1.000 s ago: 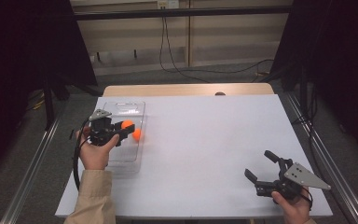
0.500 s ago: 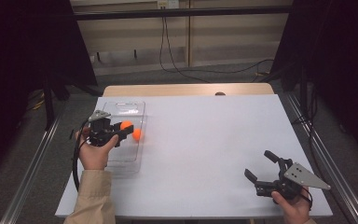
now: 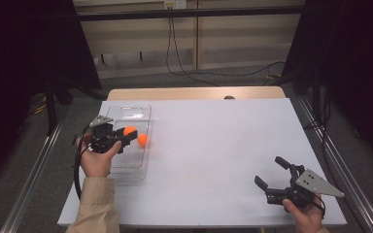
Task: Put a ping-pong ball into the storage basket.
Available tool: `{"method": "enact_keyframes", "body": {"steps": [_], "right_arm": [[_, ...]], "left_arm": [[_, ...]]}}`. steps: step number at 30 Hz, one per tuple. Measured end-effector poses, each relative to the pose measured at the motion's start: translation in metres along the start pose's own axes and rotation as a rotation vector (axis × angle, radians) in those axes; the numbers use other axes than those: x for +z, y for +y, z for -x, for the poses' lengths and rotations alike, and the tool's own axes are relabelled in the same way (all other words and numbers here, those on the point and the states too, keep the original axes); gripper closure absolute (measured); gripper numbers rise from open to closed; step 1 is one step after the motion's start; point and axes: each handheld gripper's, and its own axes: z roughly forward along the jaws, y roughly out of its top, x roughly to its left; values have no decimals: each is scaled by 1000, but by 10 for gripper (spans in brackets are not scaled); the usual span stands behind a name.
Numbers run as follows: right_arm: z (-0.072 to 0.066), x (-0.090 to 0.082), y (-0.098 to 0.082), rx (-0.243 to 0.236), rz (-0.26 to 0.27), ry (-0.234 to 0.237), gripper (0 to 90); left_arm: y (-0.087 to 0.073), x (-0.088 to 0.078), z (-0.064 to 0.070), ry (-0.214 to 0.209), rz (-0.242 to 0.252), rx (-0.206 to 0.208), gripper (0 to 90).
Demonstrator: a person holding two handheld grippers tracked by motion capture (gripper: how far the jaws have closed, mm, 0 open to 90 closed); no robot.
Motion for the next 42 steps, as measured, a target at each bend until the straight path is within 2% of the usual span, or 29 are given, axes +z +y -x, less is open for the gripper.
{"method": "enact_keyframes", "body": {"steps": [25,42], "right_arm": [[0,0,0,-4,0,2,34],[0,1,0,-5,-1,4,34]], "left_arm": [[-6,1,-7,50,-15,-1,508],[-7,1,-8,62,-18,-2,508]]}}
